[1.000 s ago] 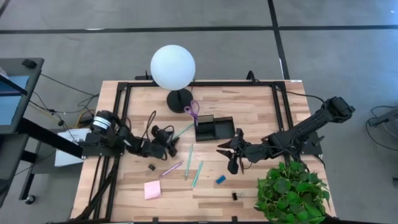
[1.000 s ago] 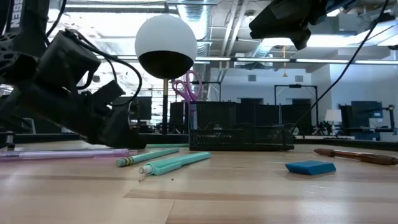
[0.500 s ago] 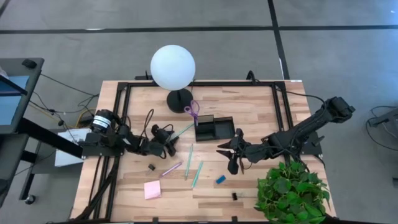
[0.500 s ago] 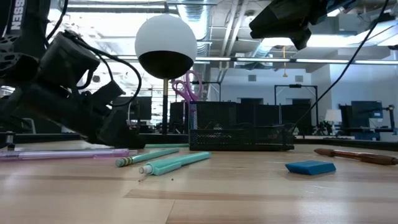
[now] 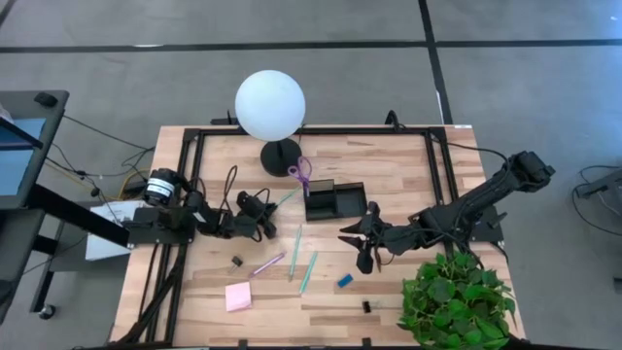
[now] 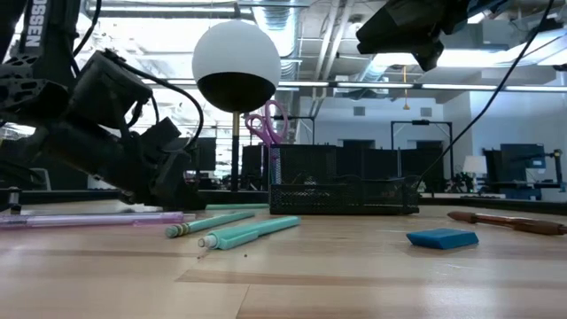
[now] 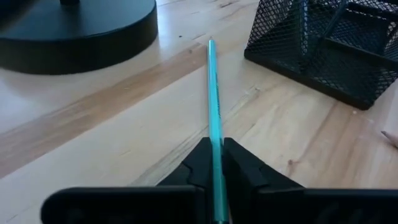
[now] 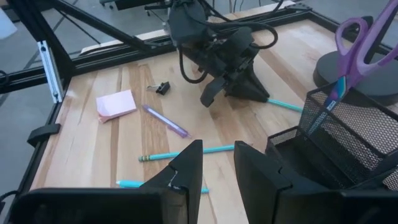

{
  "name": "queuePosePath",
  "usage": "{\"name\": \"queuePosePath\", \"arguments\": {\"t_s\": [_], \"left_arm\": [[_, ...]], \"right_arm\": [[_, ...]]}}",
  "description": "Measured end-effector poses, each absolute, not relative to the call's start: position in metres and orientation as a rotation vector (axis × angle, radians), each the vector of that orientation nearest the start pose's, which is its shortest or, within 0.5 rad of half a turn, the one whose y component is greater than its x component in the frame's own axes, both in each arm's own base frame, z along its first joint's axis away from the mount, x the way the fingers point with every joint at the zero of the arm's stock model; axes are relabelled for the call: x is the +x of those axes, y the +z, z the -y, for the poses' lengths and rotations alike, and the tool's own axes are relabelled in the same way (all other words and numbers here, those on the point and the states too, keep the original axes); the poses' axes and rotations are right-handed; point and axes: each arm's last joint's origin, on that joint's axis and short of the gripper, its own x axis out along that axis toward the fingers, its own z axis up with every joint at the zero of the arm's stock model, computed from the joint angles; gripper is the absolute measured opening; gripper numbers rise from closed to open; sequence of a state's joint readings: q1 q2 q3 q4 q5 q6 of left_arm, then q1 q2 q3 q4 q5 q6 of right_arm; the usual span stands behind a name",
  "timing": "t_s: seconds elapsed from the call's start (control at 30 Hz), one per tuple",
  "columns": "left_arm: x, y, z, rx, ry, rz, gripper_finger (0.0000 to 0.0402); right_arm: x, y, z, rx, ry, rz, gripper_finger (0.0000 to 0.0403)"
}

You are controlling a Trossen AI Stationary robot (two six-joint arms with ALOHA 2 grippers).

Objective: Pick and place office supplies into organizer
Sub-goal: Put the top left light blue pencil into the black desk organizer

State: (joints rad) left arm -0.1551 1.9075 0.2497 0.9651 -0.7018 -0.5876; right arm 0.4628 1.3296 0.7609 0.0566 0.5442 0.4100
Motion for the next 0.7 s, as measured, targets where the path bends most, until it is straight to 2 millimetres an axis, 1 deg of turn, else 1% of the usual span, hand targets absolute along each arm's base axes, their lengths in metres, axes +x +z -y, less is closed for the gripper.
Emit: {"name": "queuePosePath", "arguments": {"t_s": [0.2,0.37,0.47,0.7], "left_arm": [[0.219,0.051,0.016,-0.257,0.636,-0.412,0.0007],[0.225,0.057,0.018,-0.307,0.560,-0.352,0.0007],[0.225,0.057,0.019,-0.315,0.532,-0.354,0.0007],[0.227,0.061,0.020,-0.334,0.526,-0.333,0.0006]], "right_arm": [[0.254,0.233,-0.110,0.100,-0.158,-0.426,0.0088],[0.255,0.234,-0.110,0.085,-0.155,-0.416,0.0088],[0.256,0.235,-0.108,0.093,-0.162,-0.405,0.0088],[0.260,0.236,-0.099,0.107,-0.191,-0.395,0.0088]]}}
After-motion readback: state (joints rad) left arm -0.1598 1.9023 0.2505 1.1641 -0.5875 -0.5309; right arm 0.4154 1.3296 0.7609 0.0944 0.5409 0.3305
